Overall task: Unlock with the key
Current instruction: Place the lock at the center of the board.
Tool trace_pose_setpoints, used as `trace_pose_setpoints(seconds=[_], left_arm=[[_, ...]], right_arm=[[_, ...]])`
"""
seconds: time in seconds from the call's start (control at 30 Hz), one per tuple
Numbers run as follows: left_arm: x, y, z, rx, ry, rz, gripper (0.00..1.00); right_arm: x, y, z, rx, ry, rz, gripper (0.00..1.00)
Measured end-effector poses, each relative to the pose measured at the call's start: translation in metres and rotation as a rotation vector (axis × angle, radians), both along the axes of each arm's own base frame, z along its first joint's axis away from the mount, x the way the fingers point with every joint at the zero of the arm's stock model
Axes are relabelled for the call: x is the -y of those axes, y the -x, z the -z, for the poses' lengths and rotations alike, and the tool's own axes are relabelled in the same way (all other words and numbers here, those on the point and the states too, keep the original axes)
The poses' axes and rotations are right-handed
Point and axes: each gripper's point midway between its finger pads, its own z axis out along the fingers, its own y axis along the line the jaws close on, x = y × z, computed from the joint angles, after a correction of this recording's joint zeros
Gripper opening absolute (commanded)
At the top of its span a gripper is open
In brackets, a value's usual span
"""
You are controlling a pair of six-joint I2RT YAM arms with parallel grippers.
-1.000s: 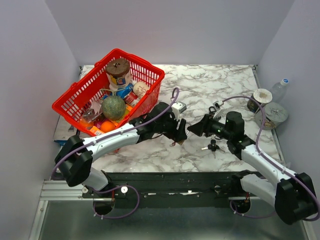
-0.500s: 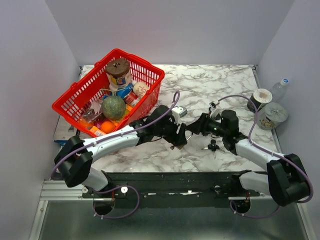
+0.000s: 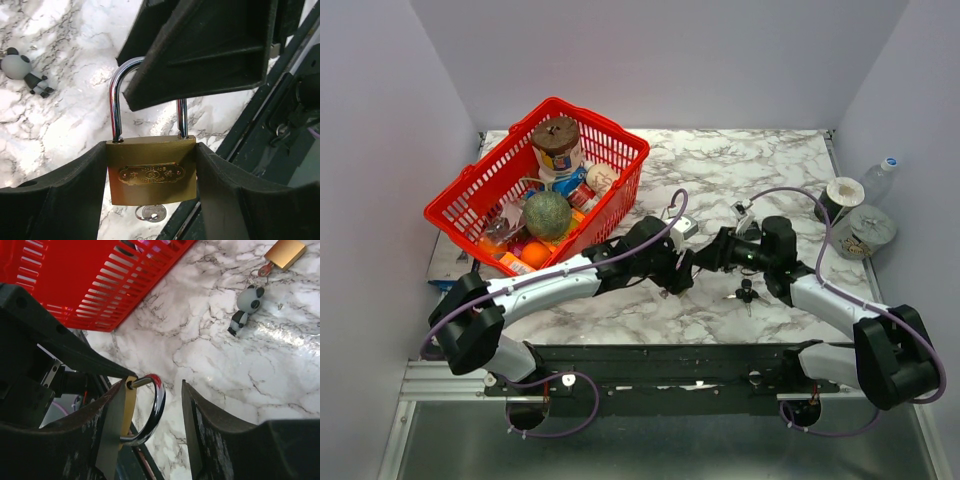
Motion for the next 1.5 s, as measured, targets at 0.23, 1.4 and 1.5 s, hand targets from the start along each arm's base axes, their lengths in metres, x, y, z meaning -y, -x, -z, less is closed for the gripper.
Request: trace_pose_setpoints(seconds=[0.23,1.4,1.5], left_arm=[[-0.002,-0.003,0.000,0.039,-0.020,-0.018,0.00],[0.008,-0.008,-0.047,0.175,0.060,-0.018,0.96],[0.006,-0.009,-0.045,0.175,0.049,-0.023,0.97]], right_arm=[[-0.003,0.010,0.003,-0.042,-0.007,-0.044,0.10],[0.063,-0.001,-0.026,0.105,0.156,0.362,0.01],[0.065,-0.001,-0.013,0.079,0.201,0.359,0.01]])
